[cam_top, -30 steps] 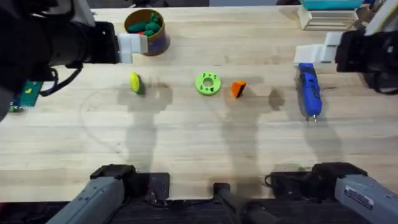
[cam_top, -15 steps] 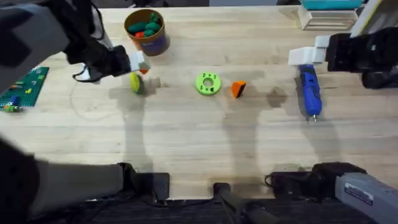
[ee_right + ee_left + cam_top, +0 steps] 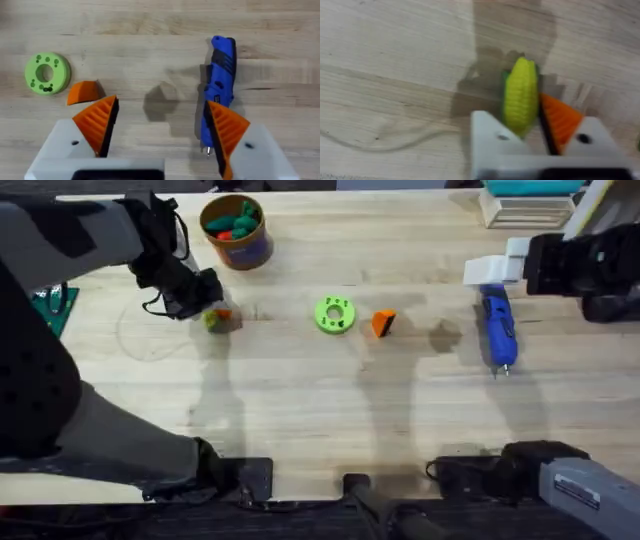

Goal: Pick up the gripper from the table and insert it into the empty holder that is missing its gripper. Then pick up a screw, insert it into the mounting hole, and use the screwdriver to tighten it. Finally, clean up the table by picking up the vegetable and placing it into the bucket.

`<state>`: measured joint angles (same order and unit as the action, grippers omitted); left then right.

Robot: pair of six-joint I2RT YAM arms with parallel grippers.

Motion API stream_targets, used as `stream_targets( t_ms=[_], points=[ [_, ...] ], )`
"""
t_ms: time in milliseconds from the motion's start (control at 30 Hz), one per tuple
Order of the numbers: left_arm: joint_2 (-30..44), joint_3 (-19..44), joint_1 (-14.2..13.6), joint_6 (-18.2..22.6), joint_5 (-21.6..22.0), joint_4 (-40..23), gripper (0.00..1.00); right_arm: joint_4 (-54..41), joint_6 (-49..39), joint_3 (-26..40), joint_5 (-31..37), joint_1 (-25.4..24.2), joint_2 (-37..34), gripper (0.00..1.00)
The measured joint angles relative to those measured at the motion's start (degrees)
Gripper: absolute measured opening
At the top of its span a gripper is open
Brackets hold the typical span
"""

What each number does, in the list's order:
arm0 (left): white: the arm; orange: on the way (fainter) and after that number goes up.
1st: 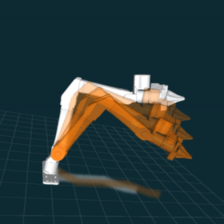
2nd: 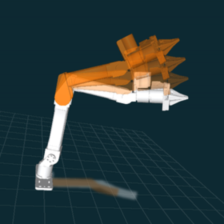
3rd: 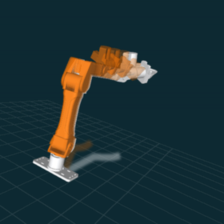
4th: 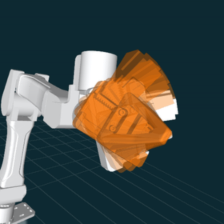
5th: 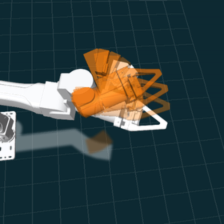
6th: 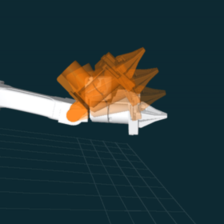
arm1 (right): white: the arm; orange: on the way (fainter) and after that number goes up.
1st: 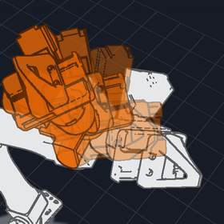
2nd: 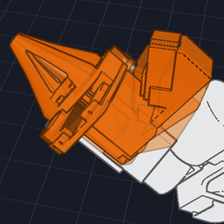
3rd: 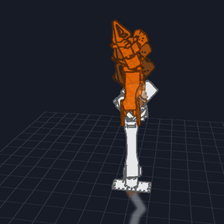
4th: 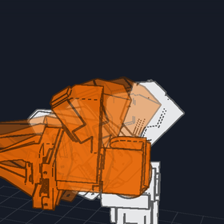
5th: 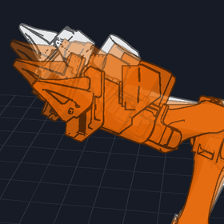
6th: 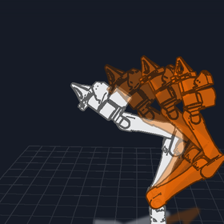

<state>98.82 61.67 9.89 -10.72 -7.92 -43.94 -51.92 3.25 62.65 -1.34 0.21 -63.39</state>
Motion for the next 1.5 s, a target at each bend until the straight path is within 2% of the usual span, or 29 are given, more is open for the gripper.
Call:
stream_targets(
  t_ms=[33,100,133,300,333,367,533,567,667,833,1000,1100,1267,1367,1500],
  points=[
    [0.0,0.0,0.0,0.0,0.0,0.0,0.023,0.0,0.0,0.0,0.0,0.0,0.0,0.994],
    [0.0,0.0,0.0,-0.1,0.0,0.0,0.015,0.0,0.0,0.0,0.0,0.0,0.0,0.994],
    [0.0,0.0,0.0,-0.2,0.0,0.0,0.088,0.0,0.0,0.0,0.0,0.0,0.0,0.993],
    [0.0,0.0,0.0,-0.1,-1.1,-0.1,0.881,0.0,0.0,0.0,0.0,0.0,0.0,0.993],
    [0.0,0.0,0.0,-0.2,-1.6,-0.3,0.956,-0.1,0.0,0.0,0.0,0.0,0.0,0.993],
    [-0.1,0.0,0.0,-0.2,-2.0,-0.6,0.977,-0.4,0.0,0.0,0.0,0.0,0.0,0.993],
    [-4.0,1.0,0.0,0.7,-4.5,-4.1,0.985,-1.0,0.0,0.0,0.0,0.0,0.0,0.994],
    [-10.6,2.5,0.0,1.4,-6.3,-6.8,0.985,-1.0,0.0,0.0,0.0,0.0,0.0,0.994],
    [-19.6,3.5,0.0,1.7,-9.2,-7.7,0.985,-1.0,0.0,0.0,0.0,0.0,0.0,0.993],
    [-35.3,4.0,0.0,1.9,-16.3,-4.0,0.985,-1.0,0.0,0.0,0.0,0.0,0.0,0.994],
    [-47.1,4.0,0.0,0.8,-22.1,-1.3,0.985,-1.0,0.0,0.0,0.0,0.0,0.0,0.994],
    [-52.3,4.0,0.0,-0.8,-23.5,-1.6,0.985,-1.0,0.0,0.0,0.0,0.0,0.0,0.994],
    [-59.2,4.1,0.0,-2.0,-24.0,-7.0,0.985,-1.0,0.0,0.0,0.0,0.0,0.0,0.994],
    [-60.9,4.1,0.0,-2.0,-23.7,-9.2,0.985,-1.0,0.0,0.0,0.0,0.0,0.0,0.994],
    [-61.2,3.2,0.0,-1.4,-23.5,-8.7,0.985,-1.0,0.0,0.0,0.0,0.0,0.0,0.993]
  ],
)
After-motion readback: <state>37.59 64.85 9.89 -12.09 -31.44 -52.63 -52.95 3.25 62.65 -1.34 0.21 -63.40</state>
